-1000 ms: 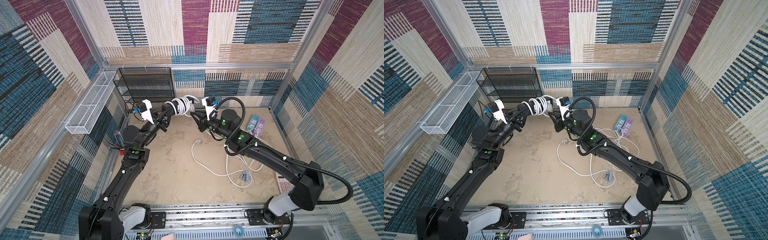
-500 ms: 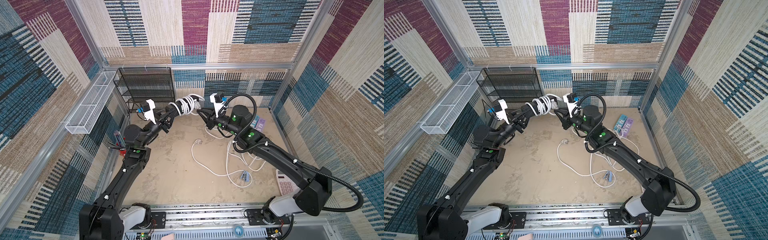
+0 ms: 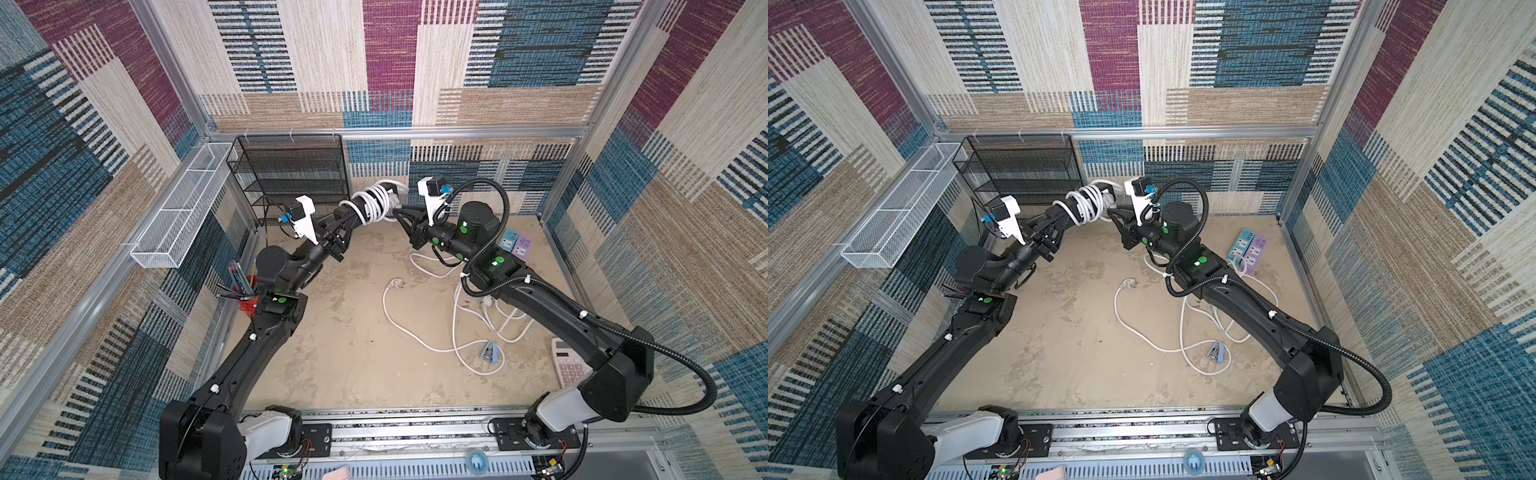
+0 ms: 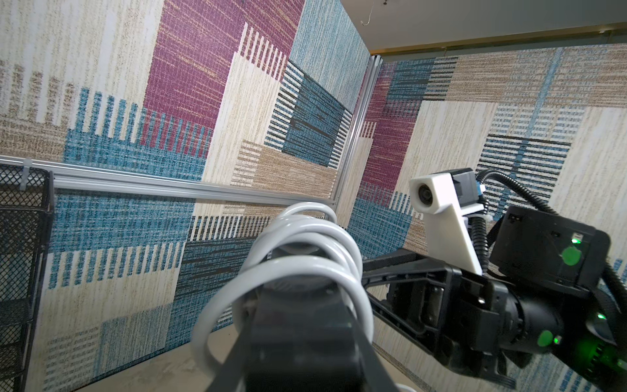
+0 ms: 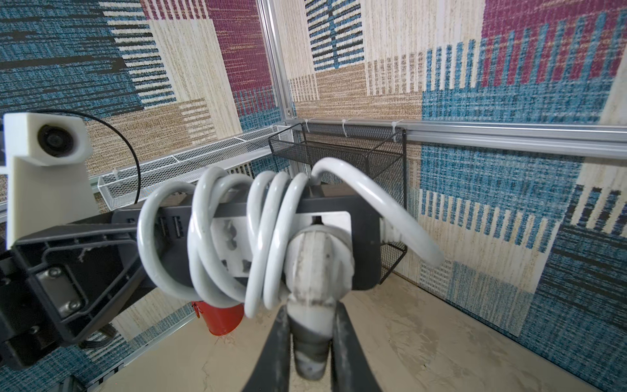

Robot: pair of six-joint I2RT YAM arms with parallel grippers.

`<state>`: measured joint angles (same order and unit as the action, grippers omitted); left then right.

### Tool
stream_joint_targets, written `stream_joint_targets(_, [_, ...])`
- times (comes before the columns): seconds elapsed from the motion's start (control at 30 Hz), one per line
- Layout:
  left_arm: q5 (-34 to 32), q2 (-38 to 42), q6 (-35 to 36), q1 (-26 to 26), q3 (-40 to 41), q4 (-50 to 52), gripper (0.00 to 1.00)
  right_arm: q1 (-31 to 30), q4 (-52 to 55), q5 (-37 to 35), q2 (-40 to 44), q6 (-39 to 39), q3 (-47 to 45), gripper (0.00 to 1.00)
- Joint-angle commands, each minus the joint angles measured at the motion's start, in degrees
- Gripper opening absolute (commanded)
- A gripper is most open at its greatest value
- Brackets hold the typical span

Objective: Unwrap the cord wrapped around the power strip
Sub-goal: Remove the plug from the power strip.

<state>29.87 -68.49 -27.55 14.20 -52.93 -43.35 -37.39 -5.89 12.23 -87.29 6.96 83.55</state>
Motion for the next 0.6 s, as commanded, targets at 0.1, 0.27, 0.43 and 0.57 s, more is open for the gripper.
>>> stream_joint_targets(0.1, [12.3, 0.1, 1.5, 2.1, -0.3, 2.9, 0.00, -0.1, -5.5, -1.8, 1.0, -2.1, 2.2, 0.03])
stream_joint_targets(0.27, [11.2, 1.1, 3.4, 2.3, -0.3, 4.9, 0.00, -0.1, -5.5, -2.5, 2.0, -2.3, 0.4, 0.03])
stream_joint_targets(0.43, [11.0, 1.7, 4.8, 2.3, -0.7, 6.6, 0.00, 2.3, -5.0, -3.3, 4.5, -2.7, -1.7, 0.02])
stream_joint_targets(0.57, [11.6, 1.1, 4.2, 2.4, -1.0, 6.6, 0.00, 3.8, -4.2, -2.8, 4.8, -3.5, -0.8, 0.02])
